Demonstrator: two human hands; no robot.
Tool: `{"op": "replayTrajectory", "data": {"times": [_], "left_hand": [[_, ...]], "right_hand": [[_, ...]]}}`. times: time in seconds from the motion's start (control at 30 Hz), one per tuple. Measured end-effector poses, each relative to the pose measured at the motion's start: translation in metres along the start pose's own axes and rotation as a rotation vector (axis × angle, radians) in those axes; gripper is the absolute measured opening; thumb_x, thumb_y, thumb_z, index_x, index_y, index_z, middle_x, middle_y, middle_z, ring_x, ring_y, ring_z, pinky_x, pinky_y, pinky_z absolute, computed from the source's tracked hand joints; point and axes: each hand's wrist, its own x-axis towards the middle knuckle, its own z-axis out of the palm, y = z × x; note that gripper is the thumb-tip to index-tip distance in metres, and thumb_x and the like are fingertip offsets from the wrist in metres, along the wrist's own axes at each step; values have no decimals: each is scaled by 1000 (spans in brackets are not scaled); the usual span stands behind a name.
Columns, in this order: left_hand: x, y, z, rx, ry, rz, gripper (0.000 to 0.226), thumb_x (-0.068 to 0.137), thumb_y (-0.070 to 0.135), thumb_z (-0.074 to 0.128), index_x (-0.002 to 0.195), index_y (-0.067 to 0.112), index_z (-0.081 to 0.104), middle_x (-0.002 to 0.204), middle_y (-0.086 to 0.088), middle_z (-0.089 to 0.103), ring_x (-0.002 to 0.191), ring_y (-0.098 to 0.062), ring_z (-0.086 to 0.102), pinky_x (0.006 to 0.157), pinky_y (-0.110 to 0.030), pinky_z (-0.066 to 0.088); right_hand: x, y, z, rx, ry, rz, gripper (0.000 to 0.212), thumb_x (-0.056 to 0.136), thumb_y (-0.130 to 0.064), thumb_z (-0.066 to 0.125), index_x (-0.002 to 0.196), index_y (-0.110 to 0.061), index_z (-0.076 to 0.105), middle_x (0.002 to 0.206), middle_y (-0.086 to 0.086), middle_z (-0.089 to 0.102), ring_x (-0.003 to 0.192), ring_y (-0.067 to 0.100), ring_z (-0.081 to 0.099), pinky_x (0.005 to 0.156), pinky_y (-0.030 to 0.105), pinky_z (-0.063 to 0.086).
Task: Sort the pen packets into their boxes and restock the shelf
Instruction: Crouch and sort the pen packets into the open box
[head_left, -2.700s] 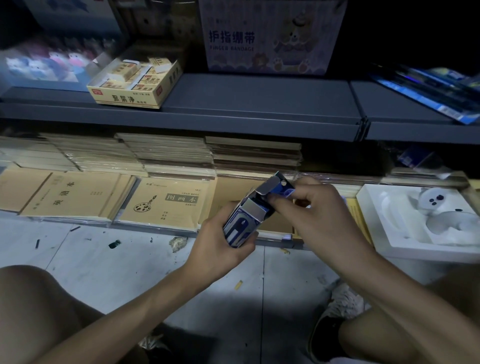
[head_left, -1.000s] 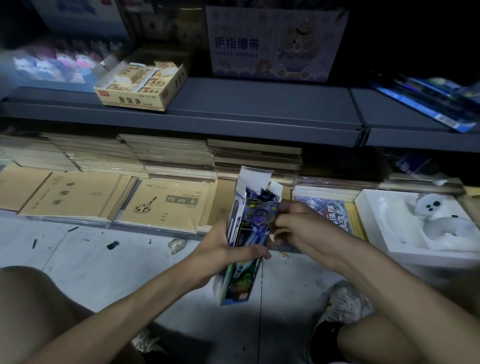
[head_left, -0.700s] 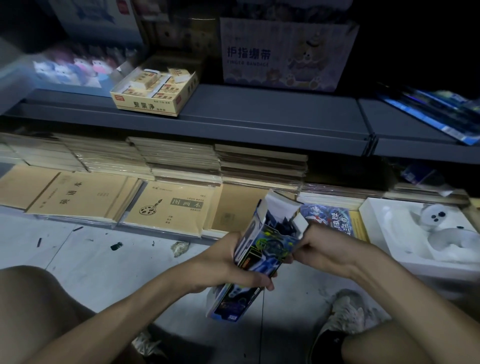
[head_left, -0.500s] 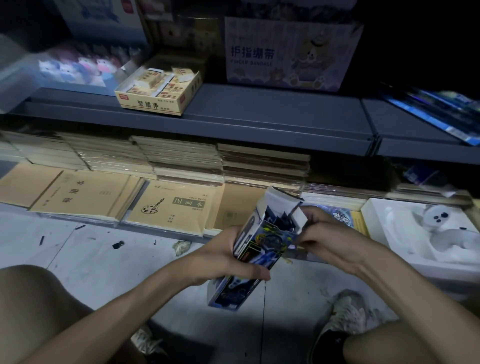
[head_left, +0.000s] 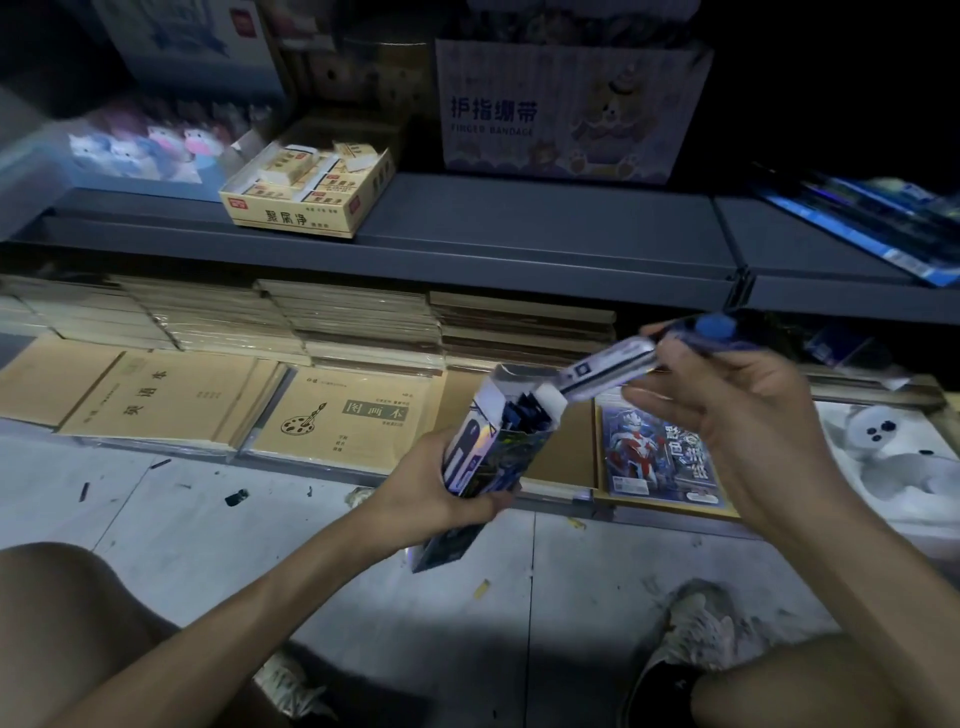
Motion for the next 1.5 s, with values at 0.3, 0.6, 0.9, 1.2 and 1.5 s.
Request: {"op": "replayTrajectory", "data": {"times": [0.3,0.6,0.9,1.2,1.5], "left_hand": [[7,-1,5,77,226,11,37,78,-3,82,91,24,61,83,10,72,72,-10,69,57,-20,54],[7,8,16,76,233,36,42,79,-7,81,88,28,59,73,20,70,64,0,67,54,-11,48],[2,12,17,63,218,53,45,80,-6,80,85,31,55,69,25,68,62,5,65,54,-7,44],[2,7,16,93,200,96,51,81,3,81,105,41,59,90,16,71,78,-7,69,64,-14,53],[2,0,20,88,188,92,47,81,5,81,106,38,60,91,8,72,81,-18,71,71,-36,61]], "right_hand": [[-15,-23,-5,11,215,-104,13,102,-15,63,98,-14,75,87,7,81,84,29,80,81,35,64],[-27,-17,8,-130,184,-118,16,100,-15,66,89,-13,77,84,1,81,79,20,80,79,30,64],[-31,-15,9,-193,216,-204,16,100,-18,66,89,-16,77,84,-3,81,80,15,80,78,26,63],[-33,-2,19,-495,70,-194,12,98,-26,68,93,-25,78,79,-20,78,77,-4,75,75,23,59],[-21,4,30,-497,-41,-44,12,91,-26,77,87,-37,72,75,-9,76,68,4,72,62,26,60]]}}
